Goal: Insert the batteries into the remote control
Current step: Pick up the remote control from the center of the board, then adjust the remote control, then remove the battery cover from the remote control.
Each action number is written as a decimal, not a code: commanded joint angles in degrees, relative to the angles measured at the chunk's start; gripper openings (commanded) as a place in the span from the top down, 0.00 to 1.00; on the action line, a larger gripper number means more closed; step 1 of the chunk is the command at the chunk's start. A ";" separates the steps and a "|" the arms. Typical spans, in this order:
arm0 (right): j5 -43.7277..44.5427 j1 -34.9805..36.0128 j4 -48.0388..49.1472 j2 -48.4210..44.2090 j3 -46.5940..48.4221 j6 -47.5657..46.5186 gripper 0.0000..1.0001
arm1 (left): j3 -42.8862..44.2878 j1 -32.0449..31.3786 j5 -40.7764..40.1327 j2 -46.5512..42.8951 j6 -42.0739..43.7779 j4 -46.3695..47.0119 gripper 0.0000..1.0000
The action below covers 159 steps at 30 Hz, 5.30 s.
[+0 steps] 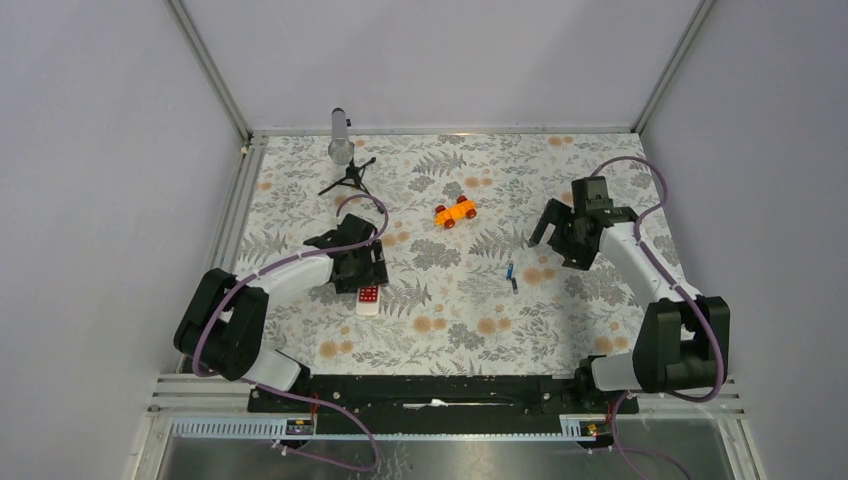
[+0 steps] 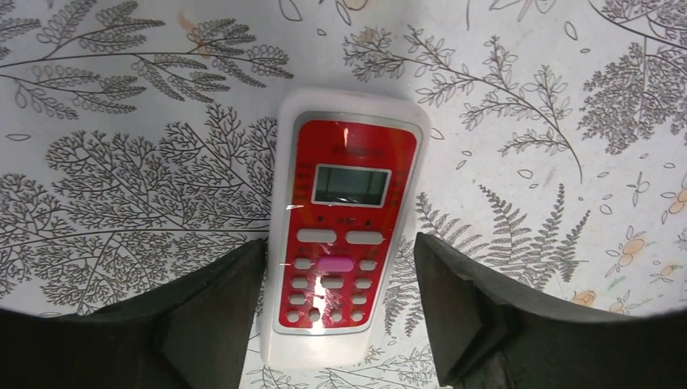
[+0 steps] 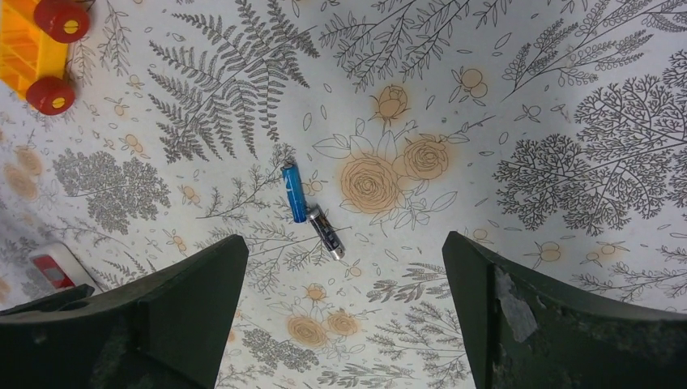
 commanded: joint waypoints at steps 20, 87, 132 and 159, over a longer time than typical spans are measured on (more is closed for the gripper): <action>-27.55 2.96 13.54 -7.74 -10.04 -0.96 0.01 | 0.66 -3.84 -4.77 3.89 -7.53 -0.86 0.57; 34.35 62.51 33.84 10.32 4.18 -29.10 0.87 | 8.17 -0.11 14.41 -8.60 -35.97 -3.16 0.64; -28.83 39.33 70.07 10.62 -2.49 43.70 0.16 | -18.66 12.99 24.64 -42.03 -42.24 44.51 1.00; -27.20 36.09 77.07 11.22 -7.68 47.88 0.61 | -17.07 14.02 24.45 -38.22 -54.45 49.09 1.00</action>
